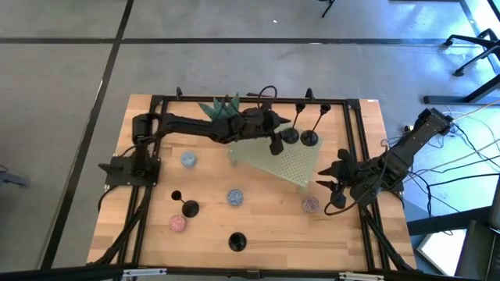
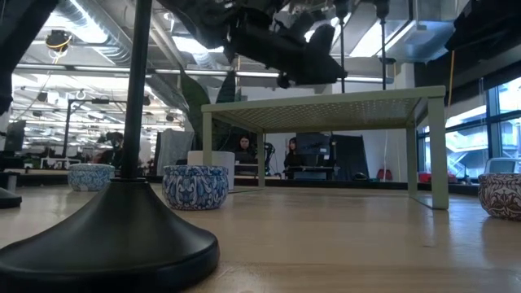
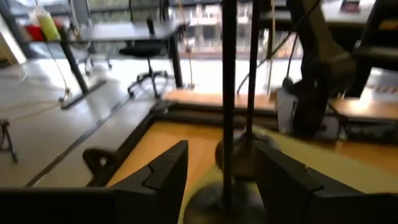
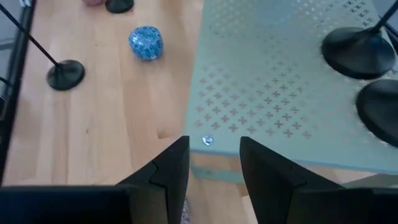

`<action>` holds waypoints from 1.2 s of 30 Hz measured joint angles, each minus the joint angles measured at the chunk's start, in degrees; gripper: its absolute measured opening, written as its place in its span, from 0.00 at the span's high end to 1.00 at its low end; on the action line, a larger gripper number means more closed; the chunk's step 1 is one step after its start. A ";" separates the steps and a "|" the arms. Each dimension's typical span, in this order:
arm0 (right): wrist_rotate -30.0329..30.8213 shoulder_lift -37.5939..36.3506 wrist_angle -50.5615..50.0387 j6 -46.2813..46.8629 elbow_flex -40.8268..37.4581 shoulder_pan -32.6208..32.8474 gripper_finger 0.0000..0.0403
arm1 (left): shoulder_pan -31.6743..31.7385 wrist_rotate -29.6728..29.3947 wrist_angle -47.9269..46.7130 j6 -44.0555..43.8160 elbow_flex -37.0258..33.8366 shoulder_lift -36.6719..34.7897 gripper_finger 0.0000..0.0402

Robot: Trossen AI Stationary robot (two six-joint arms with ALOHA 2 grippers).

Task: Stock candles and holders on shelf
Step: Align the black candle holder with the other black candle holders on the shelf

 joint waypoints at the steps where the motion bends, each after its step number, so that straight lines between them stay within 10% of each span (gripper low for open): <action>1: -0.01 0.00 0.40 0.00 0.00 0.00 0.64 | -0.23 -0.29 -2.24 0.02 0.00 -0.96 0.57; 20: 23.47 0.33 9.88 1.28 0.02 -2.43 0.64 | -12.63 -0.10 -47.56 2.03 0.00 -34.22 0.57; 28: 9.36 5.07 32.50 -22.57 0.02 -6.51 0.64 | -22.42 -0.10 -56.42 0.61 -5.13 -44.65 0.57; 36: -5.86 13.01 56.17 -43.00 0.07 -6.72 0.64 | -31.36 0.95 -44.95 -0.48 -19.07 -46.67 0.57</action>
